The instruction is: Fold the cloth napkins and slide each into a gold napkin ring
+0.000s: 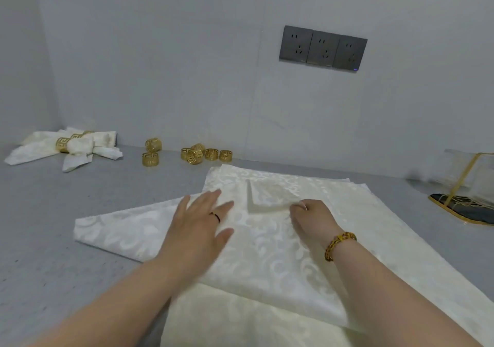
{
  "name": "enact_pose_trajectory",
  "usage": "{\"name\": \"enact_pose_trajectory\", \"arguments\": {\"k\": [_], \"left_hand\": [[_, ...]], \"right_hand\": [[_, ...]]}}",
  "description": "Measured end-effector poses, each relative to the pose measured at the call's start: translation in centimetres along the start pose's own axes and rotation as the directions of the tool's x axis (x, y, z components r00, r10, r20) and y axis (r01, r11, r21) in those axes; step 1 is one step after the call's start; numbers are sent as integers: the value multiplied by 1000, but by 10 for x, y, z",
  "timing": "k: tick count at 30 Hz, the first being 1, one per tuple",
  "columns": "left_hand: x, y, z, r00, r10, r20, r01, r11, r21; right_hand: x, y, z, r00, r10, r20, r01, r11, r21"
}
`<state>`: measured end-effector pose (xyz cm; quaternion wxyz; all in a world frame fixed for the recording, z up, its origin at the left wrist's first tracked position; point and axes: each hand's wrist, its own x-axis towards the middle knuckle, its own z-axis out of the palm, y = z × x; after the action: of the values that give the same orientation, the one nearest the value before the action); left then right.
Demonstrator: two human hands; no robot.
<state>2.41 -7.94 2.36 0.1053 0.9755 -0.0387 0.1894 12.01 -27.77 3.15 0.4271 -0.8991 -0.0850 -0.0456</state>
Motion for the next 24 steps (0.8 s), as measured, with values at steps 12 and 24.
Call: {"name": "enact_pose_trajectory", "arguments": {"k": [12, 24], "left_hand": [[52, -17, 56, 883, 109, 457, -108, 994, -28], [74, -27, 75, 884, 212, 418, -207, 977, -57]], "right_hand": [[104, 16, 25, 987, 158, 16, -140, 911, -389], [157, 32, 36, 967, 253, -32, -241, 867, -436]]}}
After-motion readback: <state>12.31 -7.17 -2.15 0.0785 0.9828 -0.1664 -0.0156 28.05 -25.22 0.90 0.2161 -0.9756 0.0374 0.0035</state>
